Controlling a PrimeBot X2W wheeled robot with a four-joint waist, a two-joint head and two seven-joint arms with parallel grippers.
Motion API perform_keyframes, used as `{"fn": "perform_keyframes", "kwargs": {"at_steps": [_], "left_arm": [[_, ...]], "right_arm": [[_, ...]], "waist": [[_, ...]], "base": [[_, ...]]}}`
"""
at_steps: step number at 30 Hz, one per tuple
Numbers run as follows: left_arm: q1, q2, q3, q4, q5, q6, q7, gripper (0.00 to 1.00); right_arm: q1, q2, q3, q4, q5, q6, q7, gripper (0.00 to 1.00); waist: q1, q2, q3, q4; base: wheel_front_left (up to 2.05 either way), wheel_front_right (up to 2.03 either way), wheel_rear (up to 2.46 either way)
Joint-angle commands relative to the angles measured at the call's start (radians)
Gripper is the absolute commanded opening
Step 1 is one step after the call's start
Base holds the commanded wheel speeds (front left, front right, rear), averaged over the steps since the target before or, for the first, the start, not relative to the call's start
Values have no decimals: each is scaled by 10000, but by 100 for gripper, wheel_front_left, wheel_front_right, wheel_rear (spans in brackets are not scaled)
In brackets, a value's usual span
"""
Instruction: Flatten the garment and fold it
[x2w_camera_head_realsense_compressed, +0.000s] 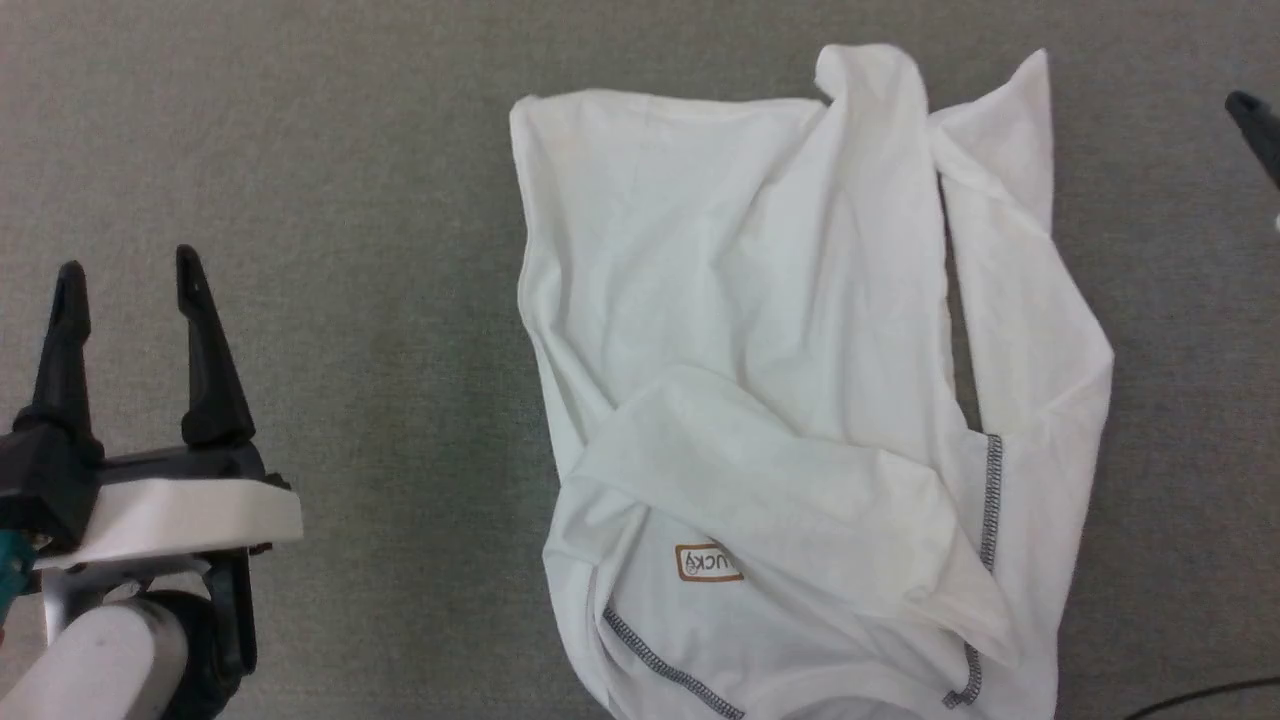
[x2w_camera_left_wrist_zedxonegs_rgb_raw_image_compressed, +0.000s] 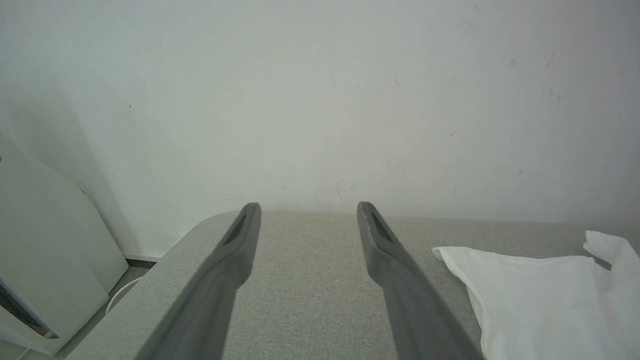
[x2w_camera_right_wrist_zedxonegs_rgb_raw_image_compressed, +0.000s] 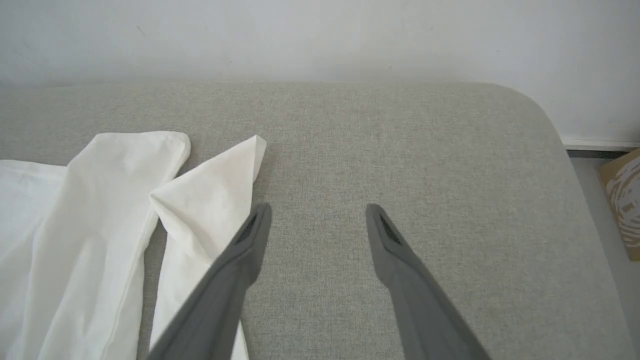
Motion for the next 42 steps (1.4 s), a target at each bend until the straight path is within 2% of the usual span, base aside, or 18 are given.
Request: {"fn": "perform_keyframes", "kwargs": {"at_steps": [1, 6, 10, 17, 24, 25, 26, 32, 38, 42], "left_arm": [[-40, -28, 93, -1, -8, -62, -106, 100], [-152, -185, 326, 233, 8, -372, -477, 100], [-174, -363, 444, 418, 7, -630, -615, 100], [-360, -752, 653, 767, 156, -1215, -723, 100], [-321, -1422, 986, 926, 578, -1688, -742, 100], [-277, -1513, 1035, 962, 637, -1748, -742, 100], [-234, -1590, 1082, 1006, 695, -1809, -742, 100], [-90, -1923, 1134, 1331, 877, -2177, -744, 100], [-53, -2036, 947, 1865, 879, -2433, -740, 100], [30, -2055, 766, 2200, 866, -2507, -648, 100]], "right_arm": [[-290, -75, 99, 180, 82, -19, 232, 100], [-1740, -376, 532, 1032, 504, -19, 1809, 100], [-2524, -522, 873, 1411, 735, -19, 2651, 100], [-3217, -797, 1276, 1871, 577, -19, 2924, 100], [-2771, -787, 1354, 2957, 153, -19, 3613, 100], [-2686, -728, 1292, 3125, 135, -19, 3820, 41], [-2611, -670, 1250, 3227, 97, -19, 3950, 2], [-2408, -575, 1311, 2923, -91, -19, 3412, 0], [-2387, -1058, 2074, 2013, 73, -19, 1487, 0], [-2051, -1669, 2905, 1351, 392, -19, 128, 0]], "waist": [[-2, 0, 1010, 832], [-2, 0, 1610, 1330], [-2, 0, 1993, 1610], [-2, 0, 2567, 1995], [-2, 0, 2634, 2147], [-2, 0, 2593, 2138], [-2, 0, 2545, 2123], [-2, 0, 2164, 2024], [-2, 0, 1402, 1803], [-2, 0, 627, 1579]], "base": [[0, 0, 0], [0, 0, 0], [0, 0, 0], [0, 0, 0], [0, 0, 0], [0, 0, 0], [0, 0, 0], [0, 0, 0], [0, 0, 0], [0, 0, 0]]}}
